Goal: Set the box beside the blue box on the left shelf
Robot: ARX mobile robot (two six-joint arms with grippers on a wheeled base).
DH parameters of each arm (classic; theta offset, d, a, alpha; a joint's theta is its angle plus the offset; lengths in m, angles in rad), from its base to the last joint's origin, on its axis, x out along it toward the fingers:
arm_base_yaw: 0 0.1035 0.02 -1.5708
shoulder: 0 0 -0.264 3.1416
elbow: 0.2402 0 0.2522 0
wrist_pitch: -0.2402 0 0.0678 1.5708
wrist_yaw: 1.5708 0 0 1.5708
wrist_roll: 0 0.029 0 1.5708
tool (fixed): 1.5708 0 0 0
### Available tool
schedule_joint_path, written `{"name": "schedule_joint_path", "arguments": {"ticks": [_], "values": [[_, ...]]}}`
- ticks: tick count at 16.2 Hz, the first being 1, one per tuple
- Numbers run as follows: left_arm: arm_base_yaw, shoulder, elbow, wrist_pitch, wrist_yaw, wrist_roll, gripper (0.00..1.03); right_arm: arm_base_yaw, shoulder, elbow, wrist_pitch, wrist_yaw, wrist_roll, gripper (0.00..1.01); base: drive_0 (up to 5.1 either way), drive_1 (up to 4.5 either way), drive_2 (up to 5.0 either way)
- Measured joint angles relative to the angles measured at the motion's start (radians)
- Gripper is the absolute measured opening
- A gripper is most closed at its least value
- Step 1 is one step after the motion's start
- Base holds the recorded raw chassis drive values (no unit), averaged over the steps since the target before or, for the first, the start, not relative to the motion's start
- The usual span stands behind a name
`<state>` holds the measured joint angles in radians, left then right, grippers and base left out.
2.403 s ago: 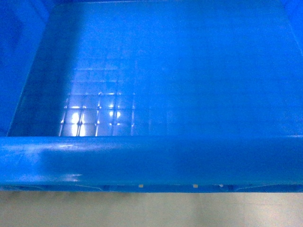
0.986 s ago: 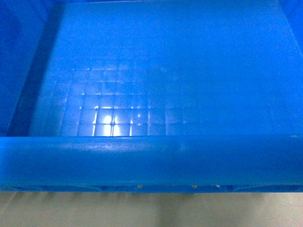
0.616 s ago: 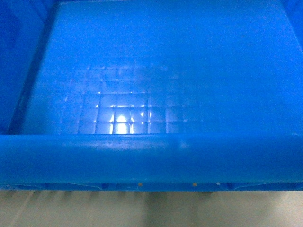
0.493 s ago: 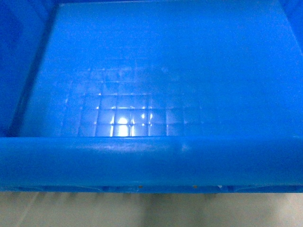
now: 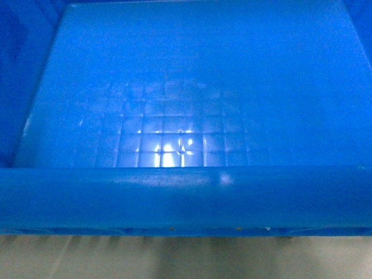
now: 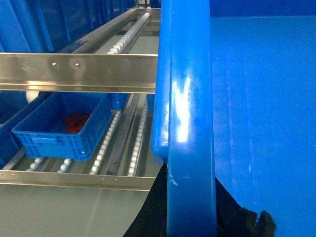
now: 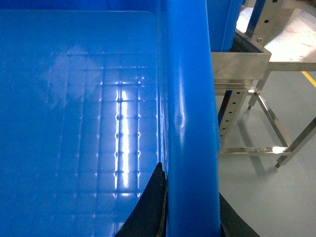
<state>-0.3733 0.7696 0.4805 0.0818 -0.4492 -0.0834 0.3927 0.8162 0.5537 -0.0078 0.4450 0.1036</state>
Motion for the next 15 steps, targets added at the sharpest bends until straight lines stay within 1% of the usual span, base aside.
{"name": "schedule_joint_path", "arguments": {"ticks": [9,15], "values": [[0.000,0.000,0.000,0.000,0.000,0.000,0.09,0.000,0.000,0.000,0.001,0.000,0.000,0.09,-5.0,2.50,2.5],[0.002,-0.001,0.000,0.000,0.000,0.000,0.09,0.000,0.000,0.000,0.001,0.000,0.000,0.09,0.0,0.00,0.0]]}}
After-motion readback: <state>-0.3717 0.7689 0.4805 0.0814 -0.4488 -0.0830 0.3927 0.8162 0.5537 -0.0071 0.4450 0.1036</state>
